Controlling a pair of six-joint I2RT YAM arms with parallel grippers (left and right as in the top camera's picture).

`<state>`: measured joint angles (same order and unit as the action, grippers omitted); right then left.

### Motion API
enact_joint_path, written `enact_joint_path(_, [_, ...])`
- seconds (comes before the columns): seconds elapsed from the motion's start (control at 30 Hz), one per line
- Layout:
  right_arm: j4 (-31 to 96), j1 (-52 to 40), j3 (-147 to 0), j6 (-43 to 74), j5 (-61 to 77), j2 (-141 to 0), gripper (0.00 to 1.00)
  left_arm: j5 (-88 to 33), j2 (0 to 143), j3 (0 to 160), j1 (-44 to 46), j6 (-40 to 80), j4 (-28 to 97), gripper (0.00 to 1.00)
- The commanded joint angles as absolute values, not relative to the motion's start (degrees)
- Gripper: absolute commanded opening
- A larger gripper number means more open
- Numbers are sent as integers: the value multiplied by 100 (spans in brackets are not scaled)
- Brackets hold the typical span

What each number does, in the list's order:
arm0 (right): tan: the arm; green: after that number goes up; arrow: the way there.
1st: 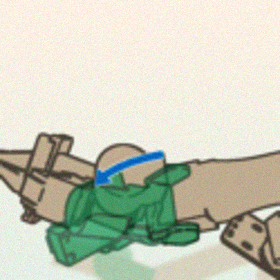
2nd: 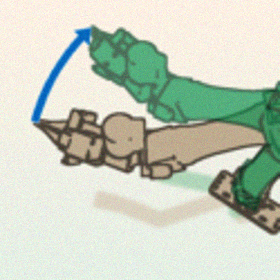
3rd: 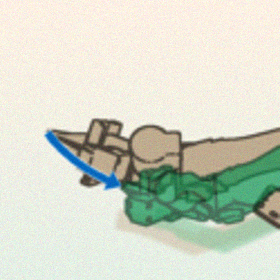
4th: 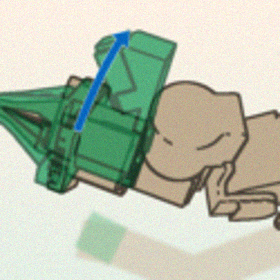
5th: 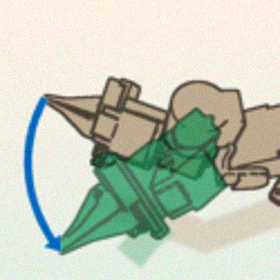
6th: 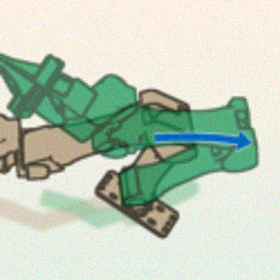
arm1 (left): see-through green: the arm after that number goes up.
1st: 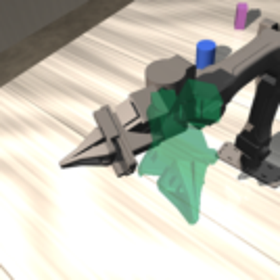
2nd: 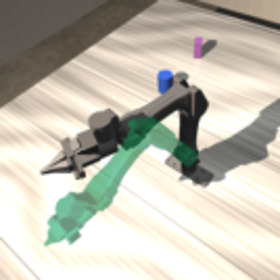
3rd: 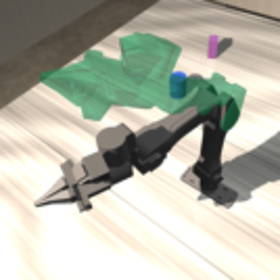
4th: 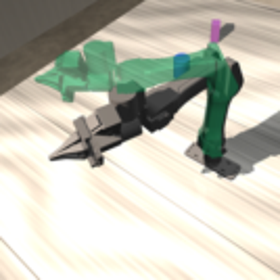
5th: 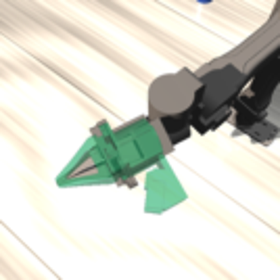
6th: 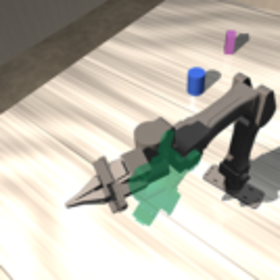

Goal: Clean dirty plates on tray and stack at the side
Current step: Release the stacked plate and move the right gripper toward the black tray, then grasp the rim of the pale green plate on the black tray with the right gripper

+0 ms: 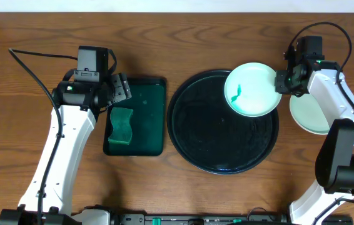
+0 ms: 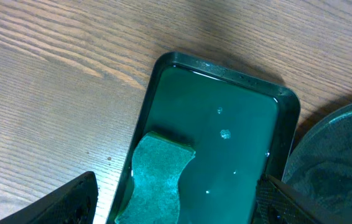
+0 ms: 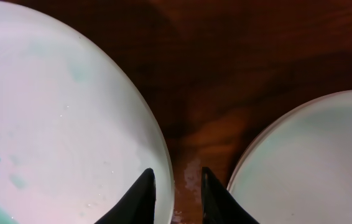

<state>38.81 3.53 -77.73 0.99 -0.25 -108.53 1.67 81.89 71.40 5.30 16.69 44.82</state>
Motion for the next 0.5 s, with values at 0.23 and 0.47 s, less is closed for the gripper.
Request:
enact_joint_path(0.23, [3599, 333, -7581, 54, -60, -10901, 19, 196, 8200, 7170, 515, 1675, 4497, 82])
enact_joint_path(0.47, [3157, 331, -7214, 56, -56, -10901, 16, 196, 8200, 7170, 515, 1675, 4495, 82])
